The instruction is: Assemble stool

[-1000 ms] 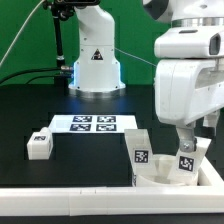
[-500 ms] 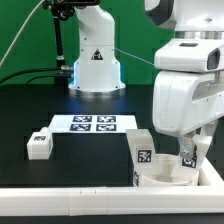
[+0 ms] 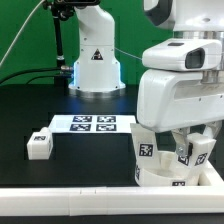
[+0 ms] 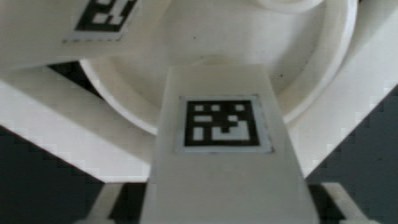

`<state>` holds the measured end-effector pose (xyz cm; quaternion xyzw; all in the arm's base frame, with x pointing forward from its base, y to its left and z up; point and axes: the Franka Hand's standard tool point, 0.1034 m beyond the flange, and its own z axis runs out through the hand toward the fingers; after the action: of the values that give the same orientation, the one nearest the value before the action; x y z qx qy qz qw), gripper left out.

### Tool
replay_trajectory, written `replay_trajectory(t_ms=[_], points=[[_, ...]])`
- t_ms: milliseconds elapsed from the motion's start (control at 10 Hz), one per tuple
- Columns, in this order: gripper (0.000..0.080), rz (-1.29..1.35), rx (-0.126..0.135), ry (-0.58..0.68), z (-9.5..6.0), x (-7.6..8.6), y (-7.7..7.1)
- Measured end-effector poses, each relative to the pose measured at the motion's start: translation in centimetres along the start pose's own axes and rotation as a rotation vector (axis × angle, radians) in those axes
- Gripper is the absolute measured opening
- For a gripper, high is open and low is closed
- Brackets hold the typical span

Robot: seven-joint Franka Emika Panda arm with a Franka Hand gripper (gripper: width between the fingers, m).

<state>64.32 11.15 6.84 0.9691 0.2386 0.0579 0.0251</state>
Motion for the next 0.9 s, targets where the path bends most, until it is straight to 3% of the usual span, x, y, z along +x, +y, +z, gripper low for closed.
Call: replay_trajectory(t_ms=[200, 500, 900], points=[[0.0337, 0.192, 0.01, 0.034, 0.0, 0.0, 1.7], [0.0337, 0.607, 0.088, 0.028, 0.2, -0.7, 3.0], [0.0337, 0.849, 0.075, 0.019, 0.2, -1.0, 3.8]])
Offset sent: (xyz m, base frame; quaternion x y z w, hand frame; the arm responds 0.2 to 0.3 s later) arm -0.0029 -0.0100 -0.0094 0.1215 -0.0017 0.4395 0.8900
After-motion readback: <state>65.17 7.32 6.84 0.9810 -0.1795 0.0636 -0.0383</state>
